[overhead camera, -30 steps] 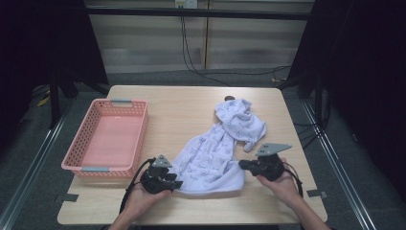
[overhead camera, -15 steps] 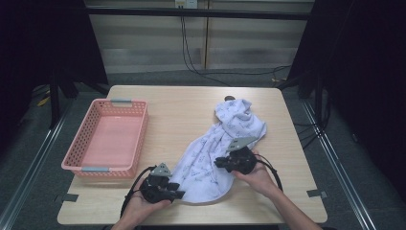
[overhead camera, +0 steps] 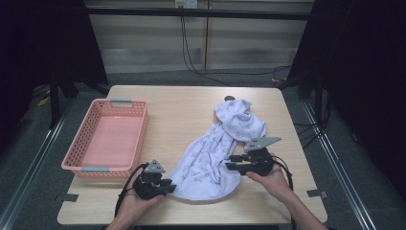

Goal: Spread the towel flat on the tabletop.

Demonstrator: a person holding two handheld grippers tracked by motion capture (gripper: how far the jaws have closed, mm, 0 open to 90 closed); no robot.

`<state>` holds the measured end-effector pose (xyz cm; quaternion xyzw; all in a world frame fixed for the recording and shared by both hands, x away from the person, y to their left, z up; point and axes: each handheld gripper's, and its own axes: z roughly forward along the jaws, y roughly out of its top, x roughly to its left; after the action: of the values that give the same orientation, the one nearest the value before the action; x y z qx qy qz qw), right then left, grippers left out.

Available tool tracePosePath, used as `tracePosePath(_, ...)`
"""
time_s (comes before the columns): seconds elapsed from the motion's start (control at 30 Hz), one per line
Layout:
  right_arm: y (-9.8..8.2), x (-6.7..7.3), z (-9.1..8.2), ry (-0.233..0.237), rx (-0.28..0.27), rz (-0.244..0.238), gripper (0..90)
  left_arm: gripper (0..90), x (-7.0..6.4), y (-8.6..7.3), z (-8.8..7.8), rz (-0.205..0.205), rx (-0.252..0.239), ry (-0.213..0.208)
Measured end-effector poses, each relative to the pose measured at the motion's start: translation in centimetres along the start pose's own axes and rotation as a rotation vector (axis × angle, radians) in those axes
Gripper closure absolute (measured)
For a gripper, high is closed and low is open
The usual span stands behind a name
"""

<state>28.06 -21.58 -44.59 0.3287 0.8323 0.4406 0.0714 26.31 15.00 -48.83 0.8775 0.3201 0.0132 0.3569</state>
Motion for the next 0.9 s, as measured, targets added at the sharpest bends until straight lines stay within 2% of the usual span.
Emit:
tracePosePath(0.1, -1.7, -0.9, -1.6, -0.049, 0.01, 0.029, 72.6, 72.1, 0.1, 0.1, -0.1, -0.02, -0.026, -0.007)
tracePosePath(0.17, -3.0, -1.4, -1.9, -0.068, 0.031, 0.052, 73.2, 68.4, 0.2, 0.3, -0.3, -0.03, -0.058, 0.006)
tracePosePath(0.23, -3.7, -1.6, -1.8, -0.066, 0.049, 0.062, 73.5, 65.5, 0.3, 0.3, -0.3, -0.032, -0.063, 0.011)
tracePosePath(0.3, -4.3, -1.7, -1.1, -0.053, 0.065, 0.07, 67.3, 61.3, 0.6, 0.3, -0.1, -0.025, -0.053, 0.025)
tracePosePath(0.37, -4.4, -1.3, 0.3, -0.027, 0.092, 0.045, 61.6, 56.7, 0.6, 0.1, 0.3, -0.02, -0.03, 0.035)
tracePosePath(0.43, -4.2, -0.7, 1.1, 0.019, 0.087, 0.029, 55.0, 53.8, 0.4, 0.0, 0.4, -0.01, -0.03, 0.031)
tracePosePath(0.53, -3.7, 0.3, 2.2, 0.014, 0.096, -0.016, 48.2, 51.1, 0.4, -0.1, 0.4, -0.009, -0.037, 0.024)
tracePosePath(0.6, -3.4, 0.7, 3.1, 0.014, 0.099, -0.024, 47.2, 49.6, 0.2, -0.1, 0.5, -0.003, -0.036, 0.027)
tracePosePath(0.67, -3.2, 0.9, 3.9, 0.014, 0.113, -0.03, 47.9, 49.5, 0.0, -0.1, 0.5, 0.024, -0.033, 0.033)
tracePosePath(0.7, -3.2, 0.9, 4.3, 0.016, 0.119, -0.028, 56.0, 52.8, -0.2, -0.2, 0.5, 0.04, -0.027, 0.05)
tracePosePath(0.73, -3.2, 0.9, 4.3, 0.016, 0.119, -0.028, 56.0, 61.1, -0.2, -0.2, 0.5, 0.04, -0.027, 0.05)
tracePosePath(0.77, -3.0, 1.1, 4.6, 0.034, 0.13, -0.032, 70.6, 68.1, -0.3, -0.2, 0.5, 0.053, -0.027, 0.066)
tracePosePath(0.8, -2.9, 1.2, 4.5, 0.025, 0.129, -0.031, 78.3, 77.0, -0.5, -0.1, 0.5, 0.078, -0.013, 0.074)
tracePosePath(0.83, -2.8, 1.2, 4.3, 0.017, 0.128, -0.035, 81.6, 83.8, -0.5, -0.1, 0.6, 0.076, -0.014, 0.054)
tracePosePath(0.9, -2.7, 0.8, 3.3, 0.012, 0.105, -0.012, 83.2, 88.0, -0.5, -0.1, 0.6, 0.076, -0.014, 0.05)
